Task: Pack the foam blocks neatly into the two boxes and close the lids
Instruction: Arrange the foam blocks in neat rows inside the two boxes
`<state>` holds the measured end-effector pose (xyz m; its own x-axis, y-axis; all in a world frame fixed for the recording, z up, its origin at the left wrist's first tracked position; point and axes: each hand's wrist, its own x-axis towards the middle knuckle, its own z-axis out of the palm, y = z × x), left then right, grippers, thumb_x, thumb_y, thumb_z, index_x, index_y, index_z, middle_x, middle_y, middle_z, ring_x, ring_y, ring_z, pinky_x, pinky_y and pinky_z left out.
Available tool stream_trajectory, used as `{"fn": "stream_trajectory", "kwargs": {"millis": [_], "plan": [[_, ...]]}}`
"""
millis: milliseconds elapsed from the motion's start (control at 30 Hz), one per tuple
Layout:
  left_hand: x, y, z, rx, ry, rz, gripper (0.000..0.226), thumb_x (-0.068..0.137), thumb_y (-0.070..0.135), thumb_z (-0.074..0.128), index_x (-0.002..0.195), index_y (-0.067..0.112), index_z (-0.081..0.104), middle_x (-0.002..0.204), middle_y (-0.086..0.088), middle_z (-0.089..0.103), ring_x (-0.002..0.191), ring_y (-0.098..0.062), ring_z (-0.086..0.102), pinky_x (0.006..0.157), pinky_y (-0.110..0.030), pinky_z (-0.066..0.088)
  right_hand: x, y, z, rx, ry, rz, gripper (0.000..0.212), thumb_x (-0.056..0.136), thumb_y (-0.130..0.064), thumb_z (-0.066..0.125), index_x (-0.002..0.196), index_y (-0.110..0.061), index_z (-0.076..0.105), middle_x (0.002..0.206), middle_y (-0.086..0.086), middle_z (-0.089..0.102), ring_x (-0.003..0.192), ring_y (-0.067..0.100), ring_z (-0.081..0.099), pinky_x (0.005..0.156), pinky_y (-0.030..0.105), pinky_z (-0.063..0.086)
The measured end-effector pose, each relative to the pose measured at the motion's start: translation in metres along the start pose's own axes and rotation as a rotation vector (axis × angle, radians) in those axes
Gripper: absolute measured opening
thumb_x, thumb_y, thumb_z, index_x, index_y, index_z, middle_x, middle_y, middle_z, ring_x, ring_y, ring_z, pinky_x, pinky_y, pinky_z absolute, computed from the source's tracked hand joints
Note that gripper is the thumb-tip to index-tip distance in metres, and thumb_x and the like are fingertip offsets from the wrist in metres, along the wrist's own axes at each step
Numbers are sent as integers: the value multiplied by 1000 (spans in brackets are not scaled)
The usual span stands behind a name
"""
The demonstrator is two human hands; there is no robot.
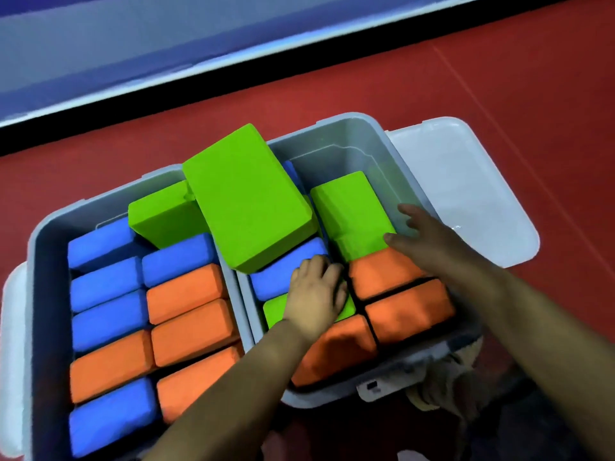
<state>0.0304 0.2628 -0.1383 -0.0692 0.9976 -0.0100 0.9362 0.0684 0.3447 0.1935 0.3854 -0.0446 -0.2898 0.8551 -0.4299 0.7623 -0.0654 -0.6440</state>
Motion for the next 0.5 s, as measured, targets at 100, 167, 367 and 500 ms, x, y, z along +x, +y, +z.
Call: {"fn": "stream_trajectory", "kwargs": {"millis": [100,167,367,500], "plan": [[3,-13,19,146,114,133,38,86,38,50,114,16,65,124,-10,59,106,-29,48,90,-42,35,27,11,10,-72,67,79,60,89,-22,60,143,-12,36,146,10,41,133,21,40,105,28,31],[2,-21,27,167,183,165,43,87,38,49,118,14,65,129,-10,59,110,-27,46,94,-44,33,60,11,23,-168,37,43,59,87,-22,60,141,-12,39,139,13,49,125,24,48,99,27,36],[5,-25,30,114,197,138,51,86,38,49,129,12,58,142,-16,48,134,-30,37,110,-54,25,168,-1,57,-490,-78,-71,63,85,-18,56,144,-17,34,137,24,43,127,35,45,107,37,37],[5,-28,35,142,197,150,49,87,37,51,128,13,60,144,-15,47,136,-29,35,111,-54,24,215,-8,80,-644,-102,-167,61,87,-16,51,145,-14,31,145,18,37,133,32,38,111,37,30]]}}
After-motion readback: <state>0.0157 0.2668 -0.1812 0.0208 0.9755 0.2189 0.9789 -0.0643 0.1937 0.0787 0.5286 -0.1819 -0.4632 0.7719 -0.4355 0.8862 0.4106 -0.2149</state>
